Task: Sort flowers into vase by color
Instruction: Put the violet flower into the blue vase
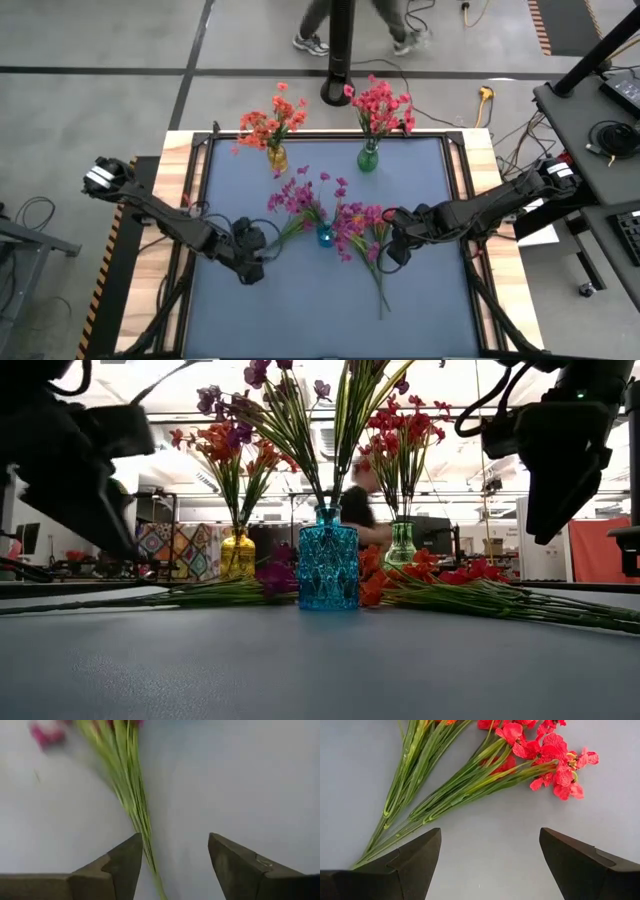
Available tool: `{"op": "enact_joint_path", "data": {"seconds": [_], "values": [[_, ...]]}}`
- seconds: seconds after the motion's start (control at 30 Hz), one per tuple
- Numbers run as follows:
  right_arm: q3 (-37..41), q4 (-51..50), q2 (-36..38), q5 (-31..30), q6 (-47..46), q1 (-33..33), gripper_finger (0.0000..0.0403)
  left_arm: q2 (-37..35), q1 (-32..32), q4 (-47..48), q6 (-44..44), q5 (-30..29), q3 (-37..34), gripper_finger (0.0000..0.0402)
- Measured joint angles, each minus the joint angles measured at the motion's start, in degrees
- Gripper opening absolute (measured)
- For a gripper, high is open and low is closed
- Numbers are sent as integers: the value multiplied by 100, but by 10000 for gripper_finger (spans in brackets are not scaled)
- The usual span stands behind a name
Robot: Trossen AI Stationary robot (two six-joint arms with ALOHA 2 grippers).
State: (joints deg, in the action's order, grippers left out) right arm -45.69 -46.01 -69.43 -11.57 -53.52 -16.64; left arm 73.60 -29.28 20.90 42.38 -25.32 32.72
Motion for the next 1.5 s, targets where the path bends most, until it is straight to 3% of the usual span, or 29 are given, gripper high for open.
{"op": "enact_joint_path", "data": {"seconds": [0.23, 0.47, 0.57, 0.97, 1.27, 1.5], "values": [[0, 6, 0, -1, 61, -8, 329, 1210, 55, -287, -362, -1234, 230, 211], [0, 6, 0, -7, 61, -88, 329, 1936, 46, -579, -124, -1298, 372, 206], [0, 9, 0, -37, 52, -116, 329, 2040, 44, -618, 117, -1332, 375, 187], [0, 31, 0, -42, -43, -188, 329, 1975, 52, -288, 712, -1418, 328, 10], [0, 31, 0, -39, -39, -188, 329, 1382, -108, 858, 1099, -1331, 710, 4], [0, -66, 3, 18, 62, -188, 329, 963, -605, 2381, 1562, -370, 1446, 3]]}}
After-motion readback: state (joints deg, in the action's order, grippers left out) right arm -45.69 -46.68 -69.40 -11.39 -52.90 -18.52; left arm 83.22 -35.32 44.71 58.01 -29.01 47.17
